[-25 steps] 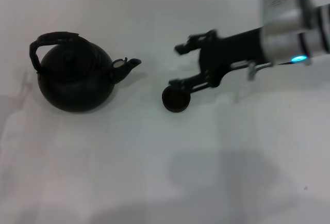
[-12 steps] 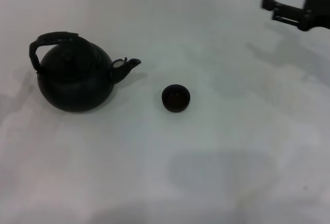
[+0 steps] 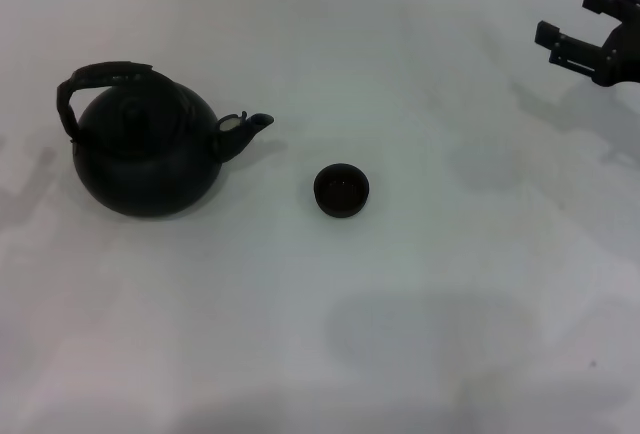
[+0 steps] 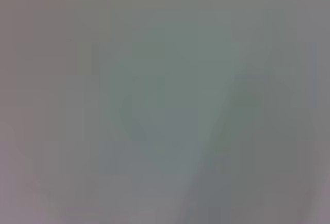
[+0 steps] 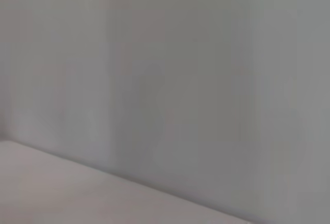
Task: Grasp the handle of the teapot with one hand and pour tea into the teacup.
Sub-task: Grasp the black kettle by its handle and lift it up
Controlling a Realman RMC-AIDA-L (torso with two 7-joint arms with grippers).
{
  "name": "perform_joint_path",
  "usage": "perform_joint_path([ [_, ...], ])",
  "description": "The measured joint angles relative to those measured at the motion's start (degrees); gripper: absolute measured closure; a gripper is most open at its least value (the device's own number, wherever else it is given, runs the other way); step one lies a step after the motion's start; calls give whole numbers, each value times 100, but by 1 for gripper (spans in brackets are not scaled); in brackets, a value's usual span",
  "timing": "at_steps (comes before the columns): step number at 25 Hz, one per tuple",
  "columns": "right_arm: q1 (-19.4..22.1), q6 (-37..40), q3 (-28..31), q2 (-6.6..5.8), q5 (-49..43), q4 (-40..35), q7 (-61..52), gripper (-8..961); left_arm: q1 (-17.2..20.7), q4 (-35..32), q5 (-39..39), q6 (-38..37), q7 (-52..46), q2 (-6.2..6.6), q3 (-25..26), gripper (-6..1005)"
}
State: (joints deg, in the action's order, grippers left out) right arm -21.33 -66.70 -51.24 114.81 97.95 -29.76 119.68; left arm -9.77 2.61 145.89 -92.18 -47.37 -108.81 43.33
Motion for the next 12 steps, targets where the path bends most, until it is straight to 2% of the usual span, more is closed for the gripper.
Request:
perform_joint_path([
  [3,-53,104,-22,-1,-9,84,25,92,-62,-545,5,-330,-436,10,1,186],
  [4,-85,131,-23,-1,-10,129,41,92,-62,-545,5,-330,-436,10,1,194],
  [5,-116,151,-23,-2,-11,166,56,92,-184,-1123,7,-538,-775,-56,-4,201],
  [6,-180,194,-23,-2,-11,259,92,92,-184,-1123,7,-538,-775,-56,-4,216],
  [7,-180,194,-23,-2,-11,259,92,92,-402,-1959,10,-705,-1156,-214,-41,230],
  [8,-204,213,-23,-2,-12,292,117,92,-481,-2222,9,-745,-1261,-269,-59,245],
  [9,-219,223,-24,-2,-13,315,149,92,-623,-2652,4,-820,-1475,-381,-100,259],
  [10,-231,238,-23,-1,-14,341,182,92,-896,-3568,-96,-951,-1896,-630,-261,274],
  [11,-242,260,-23,1,-14,361,210,92,-896,-3568,-96,-951,-1896,-630,-261,273],
  [12,-250,271,-23,3,-14,388,239,93,-1004,-3939,-185,-1004,-2087,-749,-360,271],
])
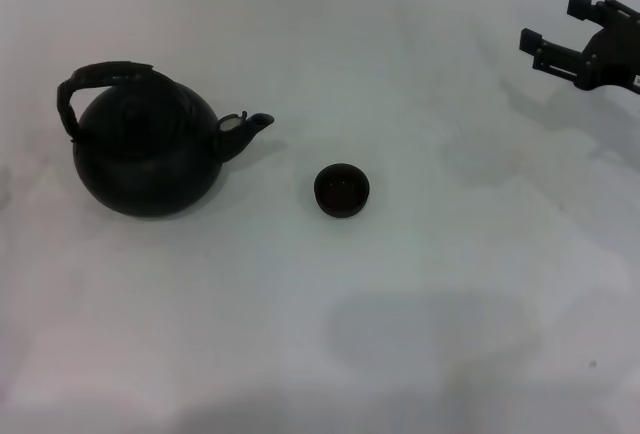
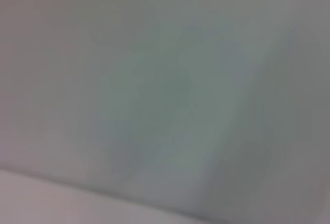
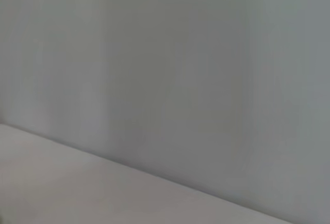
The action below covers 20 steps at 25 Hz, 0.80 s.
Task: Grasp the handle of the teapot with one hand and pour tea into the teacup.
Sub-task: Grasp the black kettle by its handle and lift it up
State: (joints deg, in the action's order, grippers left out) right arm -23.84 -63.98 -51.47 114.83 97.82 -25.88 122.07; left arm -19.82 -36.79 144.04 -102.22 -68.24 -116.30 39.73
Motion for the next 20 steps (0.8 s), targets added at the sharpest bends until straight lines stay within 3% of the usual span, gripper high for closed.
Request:
perform_joint_path([
  [1,-7,8,0,3,0,28,22,93,-113,-492,-156,-42,-214,-150,-192,270],
  [3,-37,27,1,8,0,81,70,93,-227,-1023,-357,-94,-519,-315,-481,268],
  [15,-64,89,34,13,2,230,181,94,-254,-1092,-450,-210,-1123,-333,-2606,252],
  [20,-48,90,55,12,2,259,186,95,-255,-1212,-460,-208,-1238,-329,-2815,245],
])
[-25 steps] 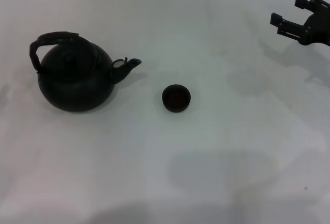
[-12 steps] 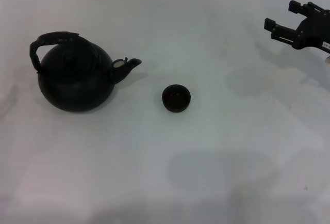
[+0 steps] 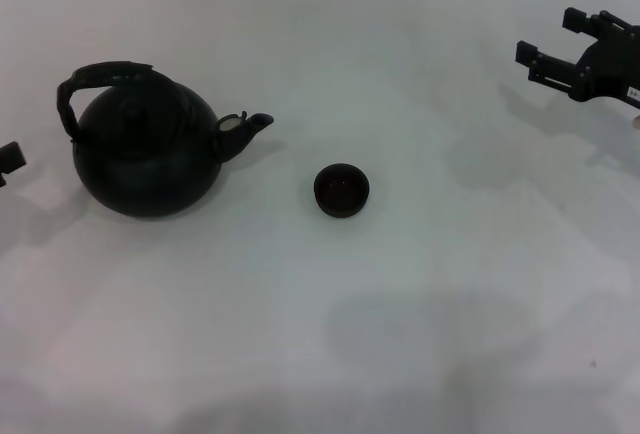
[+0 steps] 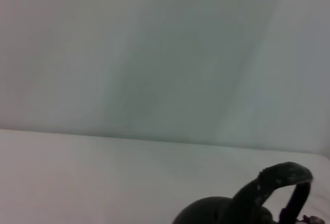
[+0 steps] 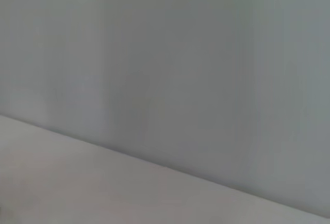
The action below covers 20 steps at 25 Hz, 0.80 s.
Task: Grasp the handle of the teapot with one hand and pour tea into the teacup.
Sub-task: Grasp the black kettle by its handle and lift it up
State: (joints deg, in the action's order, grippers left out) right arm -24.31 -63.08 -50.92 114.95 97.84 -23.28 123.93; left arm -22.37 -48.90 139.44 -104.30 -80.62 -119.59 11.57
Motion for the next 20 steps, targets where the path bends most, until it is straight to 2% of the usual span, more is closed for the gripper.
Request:
perform_joint_path([
  [4,17,24,3,-10,2,39,48,95,20,-190,-97,24,-82,-9,20,222],
  [10,17,28,4,-1,5,70,85,95,-8,-87,-165,210,44,-22,-10,183],
  [20,19,58,3,-9,8,88,96,95,-24,1239,-724,1698,1114,-44,26,182],
])
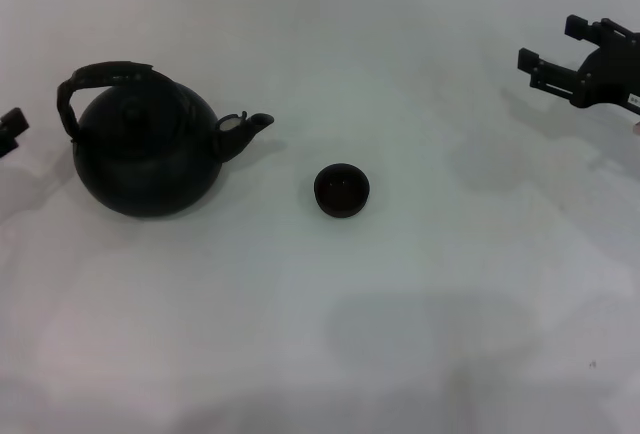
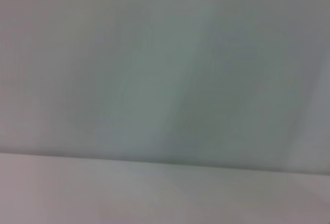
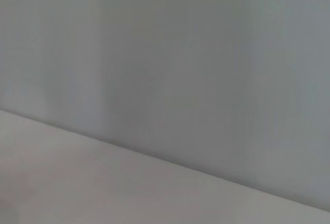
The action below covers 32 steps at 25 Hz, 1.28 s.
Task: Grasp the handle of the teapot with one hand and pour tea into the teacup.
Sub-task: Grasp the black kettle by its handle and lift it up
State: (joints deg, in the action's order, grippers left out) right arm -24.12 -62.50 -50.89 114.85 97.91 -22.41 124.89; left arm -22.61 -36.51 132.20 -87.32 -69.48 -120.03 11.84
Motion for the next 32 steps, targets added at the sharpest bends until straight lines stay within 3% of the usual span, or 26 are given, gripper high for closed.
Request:
perform_joint_path([
  [10,84,176,-2,-65,-7,0,-4,95,387,958,-895,782,2027,-40,371,183],
  [19,86,415,-34,-94,-10,0,-51,95,463,907,-1052,640,1843,-49,421,186],
  [27,25,622,-82,-39,-24,9,-14,95,270,-1587,-987,-204,-29,-45,403,197],
  [32,-43,673,-87,-4,-28,10,-12,95,186,-2625,-1055,-593,-868,-73,401,198],
])
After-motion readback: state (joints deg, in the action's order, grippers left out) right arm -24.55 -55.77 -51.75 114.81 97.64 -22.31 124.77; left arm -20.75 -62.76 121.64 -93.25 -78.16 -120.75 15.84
